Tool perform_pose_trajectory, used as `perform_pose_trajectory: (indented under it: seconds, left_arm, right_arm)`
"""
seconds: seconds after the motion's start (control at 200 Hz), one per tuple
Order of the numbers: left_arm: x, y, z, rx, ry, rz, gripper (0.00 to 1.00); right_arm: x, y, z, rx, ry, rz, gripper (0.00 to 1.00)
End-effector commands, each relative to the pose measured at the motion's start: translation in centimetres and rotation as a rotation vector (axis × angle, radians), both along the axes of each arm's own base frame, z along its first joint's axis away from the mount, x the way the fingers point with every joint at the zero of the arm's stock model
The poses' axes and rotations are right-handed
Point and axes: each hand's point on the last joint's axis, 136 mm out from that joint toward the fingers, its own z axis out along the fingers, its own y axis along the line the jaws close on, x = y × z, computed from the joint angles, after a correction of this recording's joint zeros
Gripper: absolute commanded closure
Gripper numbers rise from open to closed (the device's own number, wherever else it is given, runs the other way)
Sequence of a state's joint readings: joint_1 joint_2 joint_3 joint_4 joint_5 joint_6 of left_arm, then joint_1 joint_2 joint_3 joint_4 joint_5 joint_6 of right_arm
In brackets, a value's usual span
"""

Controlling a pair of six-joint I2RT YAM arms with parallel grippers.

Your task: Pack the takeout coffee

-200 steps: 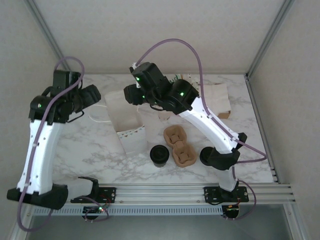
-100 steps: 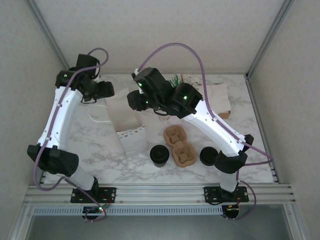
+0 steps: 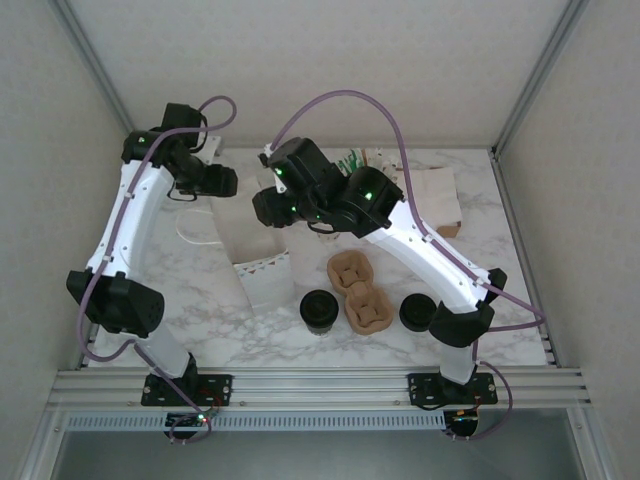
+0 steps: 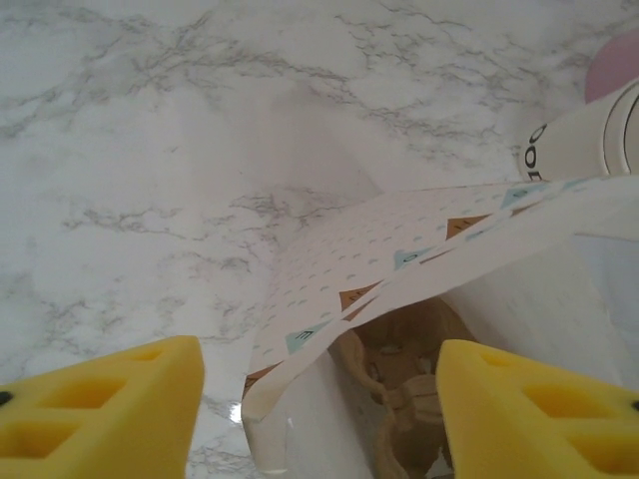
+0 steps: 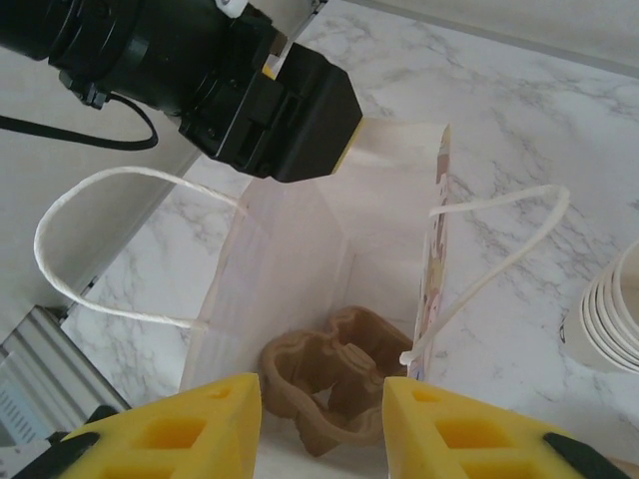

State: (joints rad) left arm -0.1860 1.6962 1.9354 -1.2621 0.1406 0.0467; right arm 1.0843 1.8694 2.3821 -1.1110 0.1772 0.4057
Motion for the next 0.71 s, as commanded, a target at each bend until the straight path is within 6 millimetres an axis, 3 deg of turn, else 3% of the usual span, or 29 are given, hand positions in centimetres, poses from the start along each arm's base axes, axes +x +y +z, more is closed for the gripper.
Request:
perform_pose_trajectory:
  seconds: [0.0, 0.035, 0.16, 0.295, 0.701]
  left_arm:
    - [-0.2, -0.1, -0.8, 0.009, 0.04, -0.051, 0.43]
    - [0.0, -0.1, -1.1, 0.011, 0.048, -0.046, 0.47]
    - [0.4, -0.6, -1.9, -0.004, 0.074, -0.047, 0.77]
    - [0.5, -1.0, -0.7, -0.027, 0.037, -0.048, 0.99]
    - [-0.9, -0.1, 6.3, 0.01, -0.246, 0.031, 1.0]
  right_arm:
    - [-1.5, -0.5, 1.1, 0.013, -0.002, 0.055, 0.62]
    - [-1.6, -0.5, 1.2, 0.017, -0.002, 0.06, 0.62]
    - [-2.2, -0.5, 1.5, 0.023, -0.004, 0.075, 0.62]
    - [-2.9, -0.3, 1.6, 0.02, -0.009, 0.097, 0.62]
    - [-4.3, 1.4, 0.9, 0.012, -0.029, 0.151, 0.64]
